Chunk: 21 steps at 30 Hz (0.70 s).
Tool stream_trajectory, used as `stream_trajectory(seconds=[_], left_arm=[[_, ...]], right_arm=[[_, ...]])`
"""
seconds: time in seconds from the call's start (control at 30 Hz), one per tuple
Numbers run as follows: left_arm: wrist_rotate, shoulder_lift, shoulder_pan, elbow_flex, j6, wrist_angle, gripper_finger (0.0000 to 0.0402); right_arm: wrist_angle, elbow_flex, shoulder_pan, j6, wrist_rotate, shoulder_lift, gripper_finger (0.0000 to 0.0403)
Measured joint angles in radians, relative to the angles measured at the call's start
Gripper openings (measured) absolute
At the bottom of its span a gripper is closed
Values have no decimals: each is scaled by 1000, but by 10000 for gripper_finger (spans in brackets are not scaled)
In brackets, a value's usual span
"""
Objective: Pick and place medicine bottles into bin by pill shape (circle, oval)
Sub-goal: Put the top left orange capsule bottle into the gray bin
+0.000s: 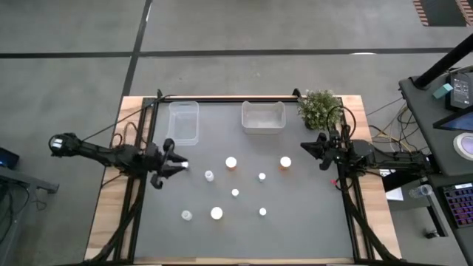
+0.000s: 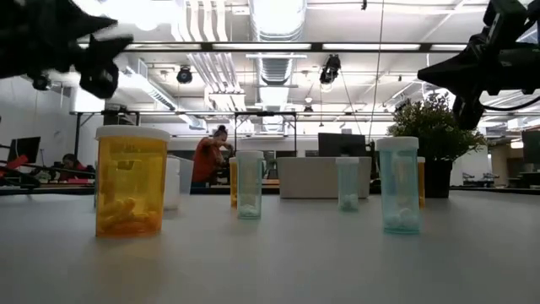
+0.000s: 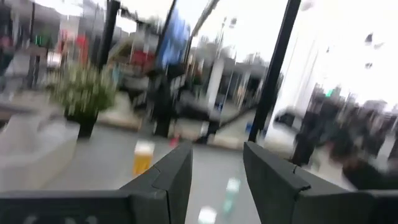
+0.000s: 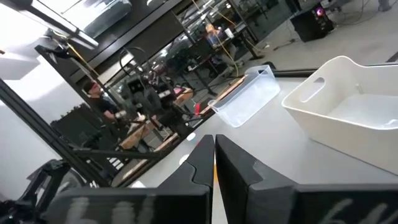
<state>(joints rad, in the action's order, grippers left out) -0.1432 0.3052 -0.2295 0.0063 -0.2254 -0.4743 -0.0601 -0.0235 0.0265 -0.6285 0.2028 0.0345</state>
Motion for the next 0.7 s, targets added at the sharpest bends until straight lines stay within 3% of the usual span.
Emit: stream_trajectory(seconds=[0.23,0.37,0.5,0.7], left_arm=[[-1,9,0,0,20,-283,129],[-2,6,0,0,160,-354,129],[-3,2,0,0,280,-399,129],[-27,-2,0,0,315,-414,129]], right_arm=[[-6,0,0,49,73,0,9],[-56,0,0,99,116,4,9],[-195,0,0,203,120,38,9],[-435,0,0,340,121,152,9]])
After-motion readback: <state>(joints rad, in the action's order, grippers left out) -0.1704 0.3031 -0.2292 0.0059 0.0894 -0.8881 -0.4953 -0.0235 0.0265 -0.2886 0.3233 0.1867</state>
